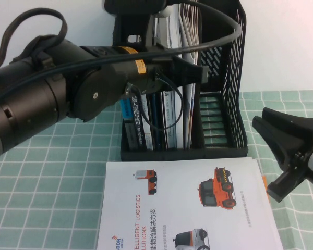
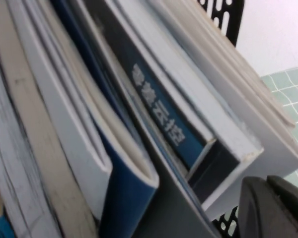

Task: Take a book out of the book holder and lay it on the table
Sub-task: Hold the bookshelf

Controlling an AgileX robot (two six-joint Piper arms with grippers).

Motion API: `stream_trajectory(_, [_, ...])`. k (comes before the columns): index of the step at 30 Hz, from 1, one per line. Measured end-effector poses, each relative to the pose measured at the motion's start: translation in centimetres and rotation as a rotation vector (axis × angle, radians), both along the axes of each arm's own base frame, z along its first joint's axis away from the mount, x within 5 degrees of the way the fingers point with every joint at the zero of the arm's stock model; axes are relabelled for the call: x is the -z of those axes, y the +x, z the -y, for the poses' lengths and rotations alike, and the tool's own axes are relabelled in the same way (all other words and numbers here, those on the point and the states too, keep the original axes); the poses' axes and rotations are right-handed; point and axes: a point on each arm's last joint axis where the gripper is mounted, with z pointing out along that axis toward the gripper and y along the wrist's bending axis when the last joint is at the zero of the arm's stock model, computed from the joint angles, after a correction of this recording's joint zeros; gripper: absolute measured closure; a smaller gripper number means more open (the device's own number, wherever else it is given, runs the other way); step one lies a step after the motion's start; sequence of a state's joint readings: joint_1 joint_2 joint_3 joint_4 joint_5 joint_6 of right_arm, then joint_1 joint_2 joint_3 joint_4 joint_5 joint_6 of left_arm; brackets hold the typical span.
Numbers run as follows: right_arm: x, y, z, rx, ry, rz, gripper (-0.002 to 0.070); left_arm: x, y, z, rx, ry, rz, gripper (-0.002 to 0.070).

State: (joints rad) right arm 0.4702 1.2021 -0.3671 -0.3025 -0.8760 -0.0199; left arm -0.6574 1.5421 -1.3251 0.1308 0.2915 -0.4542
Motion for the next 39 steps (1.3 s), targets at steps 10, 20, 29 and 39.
stream_trajectory(10, [1.4,1.0,-0.6,-0.015,0.024,-0.018,0.0436,0.1,-1.5,2.2,0.034,-0.13,-0.087,0.0678])
stream_trajectory(20, [1.3,1.1,-0.6,-0.007,0.038,-0.013,0.043,2.2,0.7,2.3,-0.008,-0.118,-0.129,0.0678])
stream_trajectory(29, [1.6,1.2,-0.7,-0.014,0.039,-0.015,0.04,2.1,0.5,1.5,-0.015,-0.04,-0.143,0.0678])
stream_trajectory(39, [2.4,3.6,-2.6,-0.081,0.051,-0.028,0.0342,2.2,0.6,0.8,-0.077,0.008,-0.16,0.0678])
